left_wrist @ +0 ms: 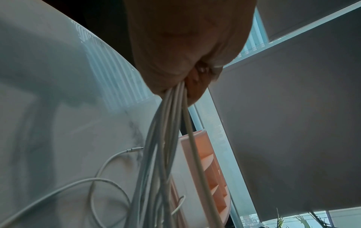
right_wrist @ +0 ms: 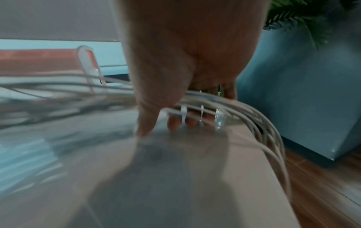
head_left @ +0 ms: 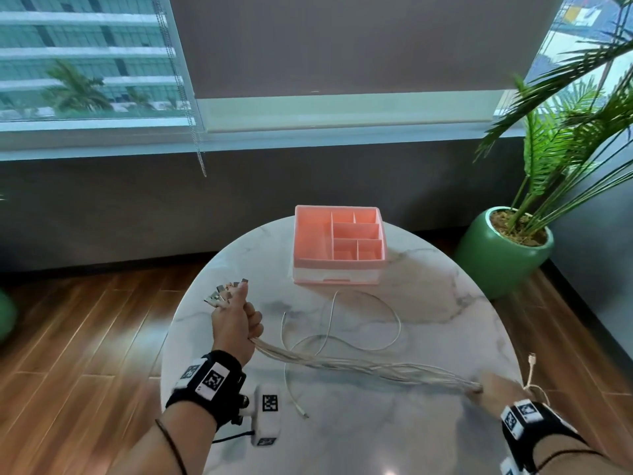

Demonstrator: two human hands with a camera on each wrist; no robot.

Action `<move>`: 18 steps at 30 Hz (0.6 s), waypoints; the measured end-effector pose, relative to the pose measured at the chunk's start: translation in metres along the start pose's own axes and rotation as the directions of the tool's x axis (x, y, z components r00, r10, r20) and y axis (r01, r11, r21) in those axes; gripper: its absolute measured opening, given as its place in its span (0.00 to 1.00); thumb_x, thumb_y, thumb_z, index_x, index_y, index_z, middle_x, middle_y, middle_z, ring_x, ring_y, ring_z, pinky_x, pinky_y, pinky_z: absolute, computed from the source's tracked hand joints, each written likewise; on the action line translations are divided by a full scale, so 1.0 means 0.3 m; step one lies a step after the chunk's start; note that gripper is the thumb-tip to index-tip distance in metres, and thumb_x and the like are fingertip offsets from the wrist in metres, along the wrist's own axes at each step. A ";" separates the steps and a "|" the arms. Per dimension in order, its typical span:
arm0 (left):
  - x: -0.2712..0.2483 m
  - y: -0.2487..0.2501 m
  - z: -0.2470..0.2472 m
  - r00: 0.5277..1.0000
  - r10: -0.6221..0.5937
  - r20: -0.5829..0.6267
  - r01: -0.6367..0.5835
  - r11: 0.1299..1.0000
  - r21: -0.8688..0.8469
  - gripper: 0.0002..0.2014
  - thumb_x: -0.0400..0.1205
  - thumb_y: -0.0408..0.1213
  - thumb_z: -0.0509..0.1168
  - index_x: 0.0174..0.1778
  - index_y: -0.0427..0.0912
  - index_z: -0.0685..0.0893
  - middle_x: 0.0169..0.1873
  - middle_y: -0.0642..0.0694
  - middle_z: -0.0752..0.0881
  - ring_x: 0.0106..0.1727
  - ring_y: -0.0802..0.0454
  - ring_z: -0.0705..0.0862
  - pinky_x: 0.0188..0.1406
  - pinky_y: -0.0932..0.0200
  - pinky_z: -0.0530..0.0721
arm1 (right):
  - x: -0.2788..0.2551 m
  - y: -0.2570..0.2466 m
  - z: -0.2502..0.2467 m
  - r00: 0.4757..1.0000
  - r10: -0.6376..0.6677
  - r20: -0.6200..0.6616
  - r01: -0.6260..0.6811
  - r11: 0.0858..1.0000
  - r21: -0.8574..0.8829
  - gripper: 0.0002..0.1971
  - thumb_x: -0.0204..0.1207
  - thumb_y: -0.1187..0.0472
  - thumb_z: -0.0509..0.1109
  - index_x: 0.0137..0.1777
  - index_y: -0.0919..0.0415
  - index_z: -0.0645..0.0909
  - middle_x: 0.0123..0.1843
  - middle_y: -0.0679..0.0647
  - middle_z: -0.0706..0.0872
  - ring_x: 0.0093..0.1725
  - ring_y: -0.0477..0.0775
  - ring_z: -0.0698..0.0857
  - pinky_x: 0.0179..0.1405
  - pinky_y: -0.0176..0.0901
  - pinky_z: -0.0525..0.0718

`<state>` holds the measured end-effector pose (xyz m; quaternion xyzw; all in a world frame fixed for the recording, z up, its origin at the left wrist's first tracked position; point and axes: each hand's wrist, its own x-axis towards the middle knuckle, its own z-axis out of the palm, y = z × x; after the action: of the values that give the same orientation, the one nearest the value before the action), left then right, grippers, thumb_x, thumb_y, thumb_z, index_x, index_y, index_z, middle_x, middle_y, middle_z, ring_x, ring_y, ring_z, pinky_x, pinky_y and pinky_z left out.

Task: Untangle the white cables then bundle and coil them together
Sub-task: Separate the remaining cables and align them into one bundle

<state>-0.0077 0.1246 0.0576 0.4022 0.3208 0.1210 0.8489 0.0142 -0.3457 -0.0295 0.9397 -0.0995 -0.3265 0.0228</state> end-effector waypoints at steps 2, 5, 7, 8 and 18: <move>-0.002 -0.009 -0.012 0.999 -0.017 0.033 0.016 0.999 0.027 0.14 0.87 0.38 0.65 0.35 0.52 0.73 0.18 0.54 0.64 0.17 0.58 0.57 0.17 0.70 0.54 | -0.036 -0.036 -0.064 0.995 -0.063 0.074 0.066 0.997 -0.038 0.21 0.58 0.27 0.66 0.36 0.44 0.77 0.38 0.44 0.83 0.58 0.52 0.88 0.49 0.39 0.78; -0.006 -0.022 -0.029 0.995 -0.038 0.089 0.031 0.996 0.085 0.18 0.87 0.39 0.65 0.32 0.52 0.69 0.18 0.54 0.62 0.16 0.58 0.56 0.16 0.71 0.55 | -0.085 -0.153 -0.185 0.977 -0.172 0.130 0.176 0.984 -0.020 0.36 0.42 0.21 0.73 0.42 0.46 0.76 0.42 0.43 0.81 0.53 0.52 0.85 0.48 0.42 0.77; -0.011 -0.030 -0.038 0.990 -0.062 0.127 0.044 0.990 0.135 0.19 0.87 0.39 0.66 0.32 0.52 0.67 0.18 0.54 0.61 0.16 0.58 0.55 0.16 0.71 0.55 | -0.098 -0.255 -0.230 0.956 -0.293 0.031 0.292 0.956 0.022 0.44 0.41 0.19 0.75 0.53 0.47 0.77 0.50 0.45 0.82 0.52 0.52 0.82 0.53 0.44 0.79; -0.014 -0.033 -0.044 0.987 -0.079 0.139 0.056 0.985 0.165 0.20 0.87 0.40 0.66 0.31 0.52 0.67 0.19 0.54 0.61 0.17 0.58 0.55 0.16 0.71 0.55 | -0.115 -0.317 -0.245 0.933 -0.359 -0.005 0.359 0.931 0.060 0.41 0.49 0.23 0.77 0.57 0.49 0.78 0.51 0.45 0.81 0.53 0.51 0.82 0.55 0.45 0.79; -0.051 -0.040 -0.102 0.976 -0.164 0.144 0.125 0.961 0.247 0.20 0.86 0.40 0.68 0.31 0.53 0.67 0.22 0.52 0.59 0.19 0.57 0.54 0.18 0.69 0.52 | -0.328 -0.933 -0.098 0.594 -0.799 0.094 0.802 0.598 0.010 0.15 0.78 0.64 0.65 0.58 0.47 0.88 0.56 0.50 0.89 0.56 0.52 0.86 0.59 0.44 0.82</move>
<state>-0.0397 0.1284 0.0408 0.4845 0.2910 -0.0136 0.8248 0.0052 -0.0524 0.0234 0.8685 0.3366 -0.3452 -0.1148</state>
